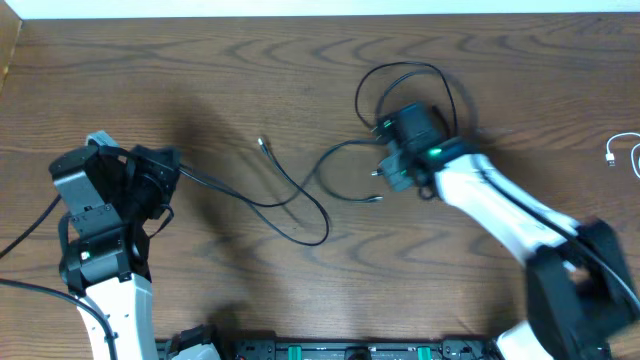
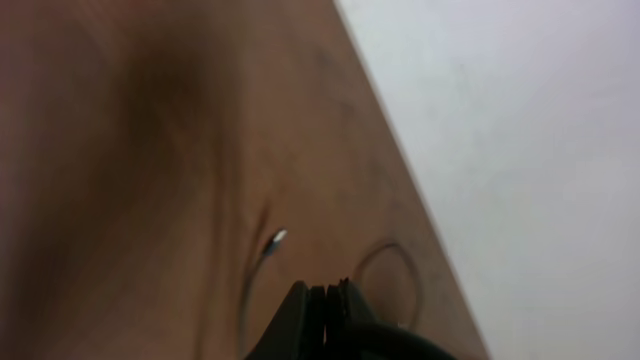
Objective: Untangle cables
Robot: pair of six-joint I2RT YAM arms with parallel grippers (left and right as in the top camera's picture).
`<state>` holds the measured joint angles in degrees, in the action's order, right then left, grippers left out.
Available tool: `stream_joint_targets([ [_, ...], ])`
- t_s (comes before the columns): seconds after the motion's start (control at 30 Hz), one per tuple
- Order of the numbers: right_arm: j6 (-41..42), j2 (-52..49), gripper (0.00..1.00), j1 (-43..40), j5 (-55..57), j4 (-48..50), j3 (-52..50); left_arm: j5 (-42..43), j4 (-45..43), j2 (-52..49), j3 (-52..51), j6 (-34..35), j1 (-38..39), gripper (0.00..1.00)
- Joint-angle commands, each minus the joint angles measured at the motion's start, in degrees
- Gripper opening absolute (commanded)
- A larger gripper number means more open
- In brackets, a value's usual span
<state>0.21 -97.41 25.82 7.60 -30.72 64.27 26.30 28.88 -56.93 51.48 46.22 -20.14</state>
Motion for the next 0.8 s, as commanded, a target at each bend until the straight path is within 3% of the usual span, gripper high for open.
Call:
stream_joint_targets([
  [0.0, 2.97, 9.09, 0.01, -5.31, 11.72, -0.81, 4.59, -7.91, 3.34, -0.63, 1.25, -3.32, -0.22, 0.08],
  [0.13, 6.36, 15.50, 0.01, -13.53, 17.77, -1.88, 4.81, -18.75, 6.49, -0.72, 1.25, -2.97, -0.68, 0.08],
  [0.37, 10.73, 17.53, 0.01, -28.02, 9.31, -4.87, 4.74, -30.40, 6.01, -0.72, 1.27, -2.40, -7.69, 0.08],
  [0.53, 12.00, 17.42, 0.01, -33.57, 2.69, -4.94, 4.72, -30.88, 6.71, -0.74, 1.27, 0.74, -17.18, 0.08],
  [0.77, 12.02, 17.27, 0.01, -34.14, 2.56, -4.92, 4.72, -25.88, 7.58, -1.07, 1.27, 3.85, -28.15, 0.08],
])
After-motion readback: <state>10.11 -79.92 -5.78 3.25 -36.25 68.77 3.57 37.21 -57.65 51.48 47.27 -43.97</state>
